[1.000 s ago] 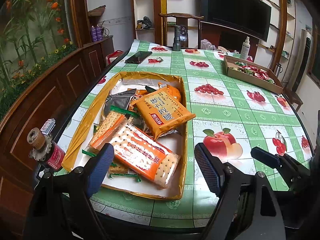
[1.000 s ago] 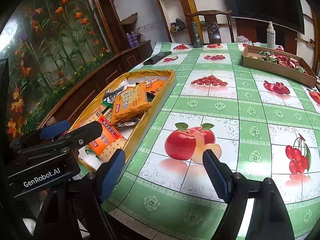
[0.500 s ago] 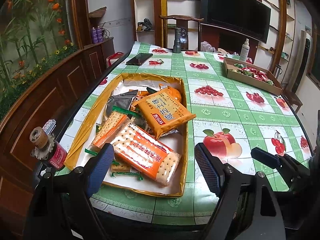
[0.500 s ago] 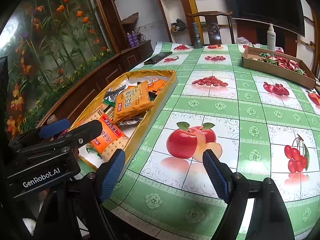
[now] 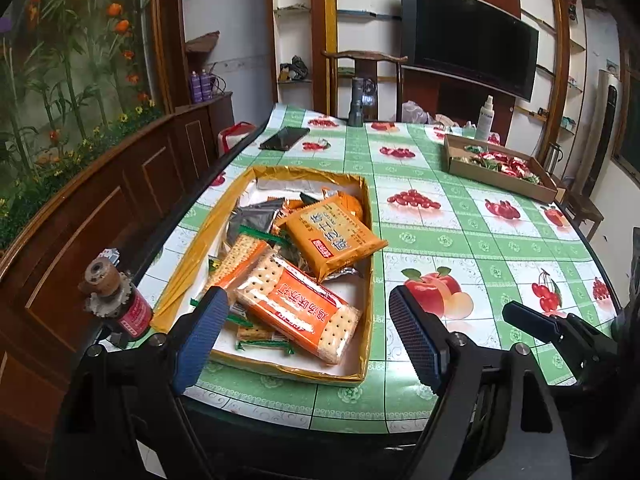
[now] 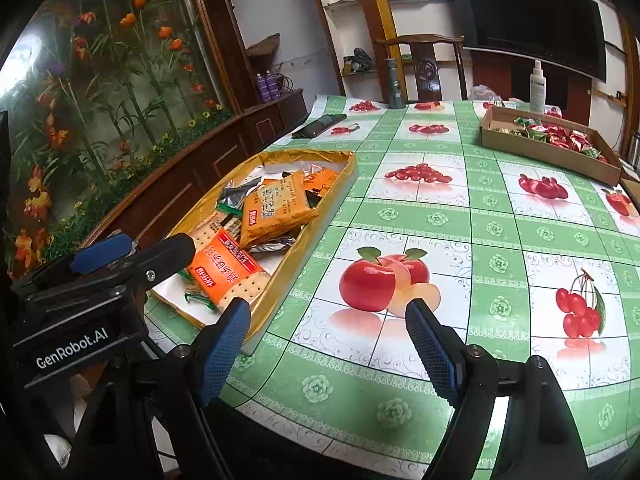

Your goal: Organize snacks

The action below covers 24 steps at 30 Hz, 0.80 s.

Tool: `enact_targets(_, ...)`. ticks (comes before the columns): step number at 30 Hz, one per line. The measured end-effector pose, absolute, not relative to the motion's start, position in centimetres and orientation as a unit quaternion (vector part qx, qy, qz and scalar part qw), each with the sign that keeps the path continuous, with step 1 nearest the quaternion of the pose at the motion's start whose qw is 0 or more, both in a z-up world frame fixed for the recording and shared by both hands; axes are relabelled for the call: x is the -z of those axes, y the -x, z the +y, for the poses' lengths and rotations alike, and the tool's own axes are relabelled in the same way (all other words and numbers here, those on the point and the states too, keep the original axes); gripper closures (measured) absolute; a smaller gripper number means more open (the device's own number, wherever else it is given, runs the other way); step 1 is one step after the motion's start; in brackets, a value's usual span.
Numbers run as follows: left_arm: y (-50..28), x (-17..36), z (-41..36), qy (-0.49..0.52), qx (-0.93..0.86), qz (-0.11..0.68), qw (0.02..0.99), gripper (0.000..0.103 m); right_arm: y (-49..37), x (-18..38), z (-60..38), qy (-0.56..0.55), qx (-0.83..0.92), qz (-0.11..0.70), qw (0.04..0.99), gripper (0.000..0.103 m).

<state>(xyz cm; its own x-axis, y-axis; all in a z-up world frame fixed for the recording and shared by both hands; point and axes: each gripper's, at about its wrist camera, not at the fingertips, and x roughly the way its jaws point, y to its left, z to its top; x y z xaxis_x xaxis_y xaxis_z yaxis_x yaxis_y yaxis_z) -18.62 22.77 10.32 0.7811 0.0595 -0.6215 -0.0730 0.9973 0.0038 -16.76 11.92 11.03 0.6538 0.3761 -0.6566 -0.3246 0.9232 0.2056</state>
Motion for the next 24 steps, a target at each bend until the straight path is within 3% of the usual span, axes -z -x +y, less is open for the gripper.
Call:
enact_targets(3, 19.6, -11.2, 22.8, 0.007, -0.052, 0.298, 0.953, 0.020, 17.2, -11.4, 11.9, -0.034, -0.193, 0.363, 0.911, 0.021)
enact_targets(7, 22.9, -13.9, 22.9, -0.006, -0.109, 0.197, 0.974, 0.018, 17.9, -11.9, 11.7, -0.033, -0.195, 0.350, 0.916, 0.021)
enact_targets(9, 24.1, -14.6, 22.9, -0.007, -0.114, 0.162, 0.980, 0.000, 18.3, -12.2, 11.7, -0.030, -0.197, 0.344, 0.918, 0.021)
enact_targets(11, 24.7, -14.7, 23.3, 0.010, -0.110, 0.143, 0.984, 0.000, 18.5, -12.3, 11.8, -0.028, -0.200, 0.341, 0.918, 0.021)
enact_targets(24, 21.5, -13.1, 20.2, -0.014, -0.060, 0.212, 0.975, 0.000, 18.0, -11.9, 10.1, -0.034, -0.197, 0.332, 0.922, 0.021)
